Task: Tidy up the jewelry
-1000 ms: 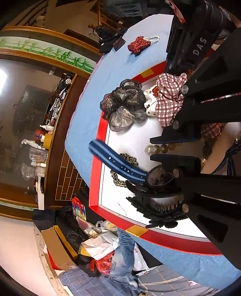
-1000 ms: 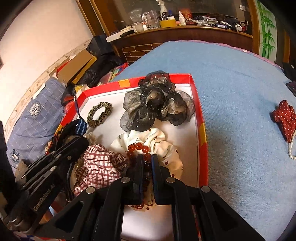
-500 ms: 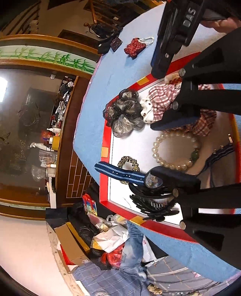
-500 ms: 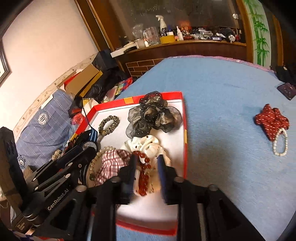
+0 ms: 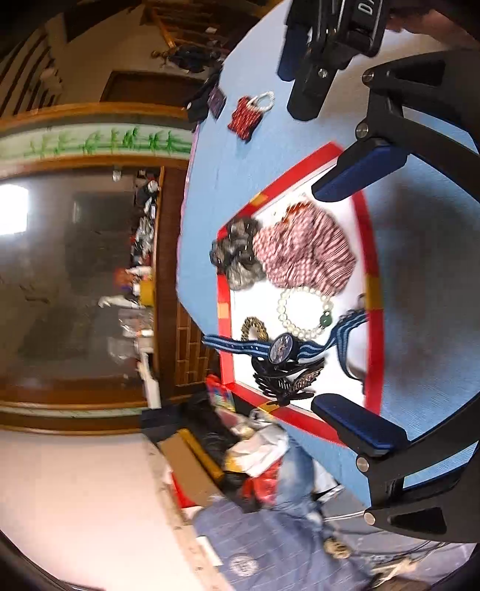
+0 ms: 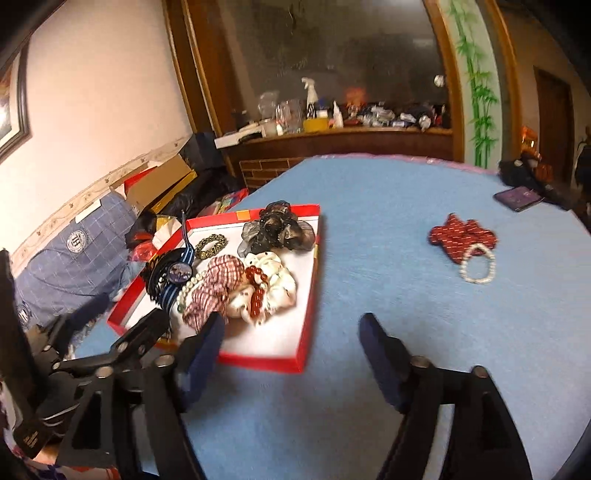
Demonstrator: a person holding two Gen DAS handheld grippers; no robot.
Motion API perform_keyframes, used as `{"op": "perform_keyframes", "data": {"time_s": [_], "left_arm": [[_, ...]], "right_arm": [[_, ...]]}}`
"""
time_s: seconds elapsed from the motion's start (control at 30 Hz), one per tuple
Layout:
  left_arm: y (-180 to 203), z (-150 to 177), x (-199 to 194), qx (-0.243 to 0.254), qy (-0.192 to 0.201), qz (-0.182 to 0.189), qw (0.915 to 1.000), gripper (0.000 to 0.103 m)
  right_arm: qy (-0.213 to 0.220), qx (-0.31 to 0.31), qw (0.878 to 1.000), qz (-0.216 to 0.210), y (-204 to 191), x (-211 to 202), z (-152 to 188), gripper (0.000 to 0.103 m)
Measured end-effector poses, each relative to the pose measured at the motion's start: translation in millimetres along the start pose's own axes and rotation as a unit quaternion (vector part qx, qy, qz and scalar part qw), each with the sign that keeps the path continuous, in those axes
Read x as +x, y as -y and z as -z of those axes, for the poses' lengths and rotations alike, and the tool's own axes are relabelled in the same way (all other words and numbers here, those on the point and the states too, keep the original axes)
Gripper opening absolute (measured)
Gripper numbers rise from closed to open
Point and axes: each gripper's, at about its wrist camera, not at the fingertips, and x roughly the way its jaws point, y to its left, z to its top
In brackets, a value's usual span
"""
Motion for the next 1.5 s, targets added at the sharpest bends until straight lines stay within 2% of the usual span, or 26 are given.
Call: {"op": "perform_keyframes", "data": {"time_s": [0.13, 0.37, 0.47, 0.53, 0.6, 0.67, 0.77, 0.93, 1.0, 1.1, 1.2, 1.5], "left_arm": [[8, 10, -8, 0.034, -0.013, -0.011, 0.9993, 0.103], [-11, 15, -15, 0.010, -0.007, -0.025, 0.9996, 0.103], [-15, 12, -17, 0.004, -0.007, -0.049, 0.9987, 0.103], [-13, 8, -17, 0.012, -0.009, -0.085, 0.9963, 0.103], [-12, 4, -17, 0.022, -0.021, -0.105, 0.9940, 0.103], [-11, 2, -19, 0.044, -0.023, -0.099, 0.9938, 0.103], [-9, 2, -21, 0.069, -0.014, -0.120, 0.9903, 0.103], [-10, 0, -26, 0.062, 0.005, -0.126, 0.9900, 0.103], [-13, -4, -26, 0.048, 0.009, -0.119, 0.9917, 0.103], [-16, -8, -19, 0.034, -0.003, -0.102, 0.9942, 0.103], [-14, -8, -11, 0.039, -0.008, -0.111, 0.9931, 0.103], [-4, -5, 2, 0.050, -0.020, -0.104, 0.9932, 0.103]], "right_arm": [[0.019, -0.014, 0.999, 0.026, -4, -18, 16, 0.089], [0.014, -0.032, 0.998, 0.045, -11, -16, 21, 0.090], [0.011, -0.034, 0.998, 0.049, -10, -14, 22, 0.090], [0.007, -0.031, 0.998, 0.048, -8, -12, 22, 0.090], [0.006, -0.028, 0.998, 0.049, -7, -11, 22, 0.090], [0.007, -0.027, 0.998, 0.048, -6, -12, 22, 0.090], [0.012, -0.031, 0.998, 0.051, -8, -14, 22, 0.090], [0.015, -0.038, 0.998, 0.054, -11, -16, 22, 0.090], [0.011, -0.037, 0.998, 0.054, -11, -15, 23, 0.091], [0.001, -0.032, 0.998, 0.049, -11, -13, 24, 0.091], [-0.007, -0.025, 0.998, 0.050, -8, -10, 24, 0.091], [-0.025, -0.025, 0.998, 0.055, -9, -4, 26, 0.091]]}}
